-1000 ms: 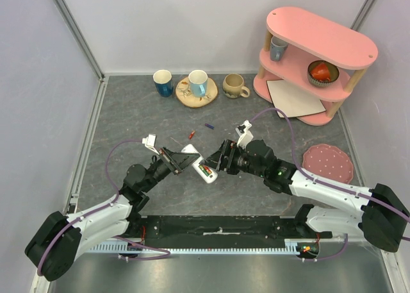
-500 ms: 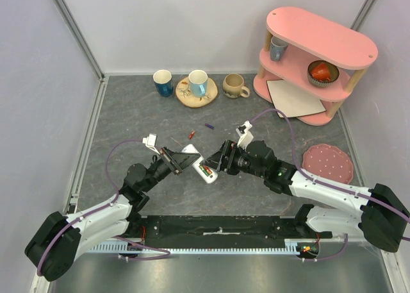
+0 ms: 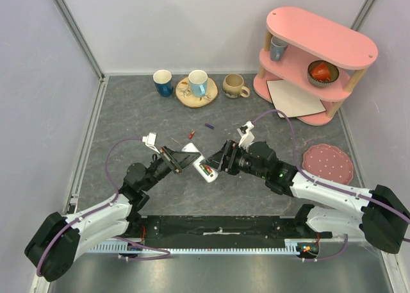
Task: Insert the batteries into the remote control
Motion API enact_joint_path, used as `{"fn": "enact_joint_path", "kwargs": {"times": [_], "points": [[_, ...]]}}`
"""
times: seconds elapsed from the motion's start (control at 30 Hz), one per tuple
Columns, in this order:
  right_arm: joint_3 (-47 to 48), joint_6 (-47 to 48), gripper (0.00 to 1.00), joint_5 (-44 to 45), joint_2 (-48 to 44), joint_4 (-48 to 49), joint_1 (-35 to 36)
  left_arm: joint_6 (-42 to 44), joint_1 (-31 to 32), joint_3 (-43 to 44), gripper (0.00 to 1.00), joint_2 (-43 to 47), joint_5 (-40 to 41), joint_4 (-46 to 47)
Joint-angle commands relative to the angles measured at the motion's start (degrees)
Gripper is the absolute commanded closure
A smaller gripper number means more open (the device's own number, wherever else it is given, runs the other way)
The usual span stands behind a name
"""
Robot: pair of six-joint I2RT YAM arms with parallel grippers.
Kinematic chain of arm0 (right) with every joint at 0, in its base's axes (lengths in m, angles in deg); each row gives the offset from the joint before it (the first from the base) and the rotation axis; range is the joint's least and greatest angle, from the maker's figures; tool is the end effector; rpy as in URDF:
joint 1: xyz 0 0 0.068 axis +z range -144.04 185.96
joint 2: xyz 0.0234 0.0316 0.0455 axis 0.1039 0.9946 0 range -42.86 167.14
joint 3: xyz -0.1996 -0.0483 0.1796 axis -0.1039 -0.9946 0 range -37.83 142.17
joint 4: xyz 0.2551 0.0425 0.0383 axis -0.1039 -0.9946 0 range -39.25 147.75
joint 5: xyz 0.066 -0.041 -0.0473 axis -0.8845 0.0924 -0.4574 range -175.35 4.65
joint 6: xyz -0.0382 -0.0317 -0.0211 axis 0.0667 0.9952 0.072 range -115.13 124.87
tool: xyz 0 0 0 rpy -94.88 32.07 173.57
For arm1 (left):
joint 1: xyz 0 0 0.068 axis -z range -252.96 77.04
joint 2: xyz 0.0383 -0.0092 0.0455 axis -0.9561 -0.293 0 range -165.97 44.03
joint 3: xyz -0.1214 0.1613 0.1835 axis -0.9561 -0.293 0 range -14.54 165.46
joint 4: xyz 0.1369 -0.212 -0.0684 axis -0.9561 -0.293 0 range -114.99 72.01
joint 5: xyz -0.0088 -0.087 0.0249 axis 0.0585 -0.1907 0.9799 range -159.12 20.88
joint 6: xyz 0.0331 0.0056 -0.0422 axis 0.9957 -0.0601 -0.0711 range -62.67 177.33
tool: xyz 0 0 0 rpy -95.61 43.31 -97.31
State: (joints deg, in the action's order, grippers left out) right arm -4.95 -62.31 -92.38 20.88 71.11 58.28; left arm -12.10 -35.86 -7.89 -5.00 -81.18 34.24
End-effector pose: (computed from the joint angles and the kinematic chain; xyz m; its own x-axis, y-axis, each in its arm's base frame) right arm 0.1486 0.1994 0.2432 -0.8610 0.3818 -0.3360 -0.1629 0.4188 0.8933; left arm 0.1356 -0.1119 0.2106 -0.6581 -0.6502 -0.3797 0.3927 0.1339 -0.9099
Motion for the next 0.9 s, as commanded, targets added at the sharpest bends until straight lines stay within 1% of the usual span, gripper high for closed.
{"fn": "enact_joint_path", "kwargs": {"times": [0.0, 0.6, 0.73, 0.87], "points": [[-2.3, 0.6, 0.18, -1.1, -0.7, -3.6, -0.1, 1.3, -0.5, 4.2, 0.98, 1.6, 4.1, 5.8], [-4.1, 0.4, 0.18, -1.1, -1.6, -3.0, -0.1, 1.2, -0.5, 5.8, 0.98, 1.4, 3.4, 5.2], [-2.3, 1.1, 0.17, -1.0, -1.8, -3.3, -0.1, 1.3, -0.5, 5.2, 0.98, 1.0, 2.7, 4.2], [1.8, 4.0, 0.14, -0.5, -2.0, -4.6, -0.2, 1.0, -0.5, 4.1, 0.98, 0.3, 1.5, 3.1]]}}
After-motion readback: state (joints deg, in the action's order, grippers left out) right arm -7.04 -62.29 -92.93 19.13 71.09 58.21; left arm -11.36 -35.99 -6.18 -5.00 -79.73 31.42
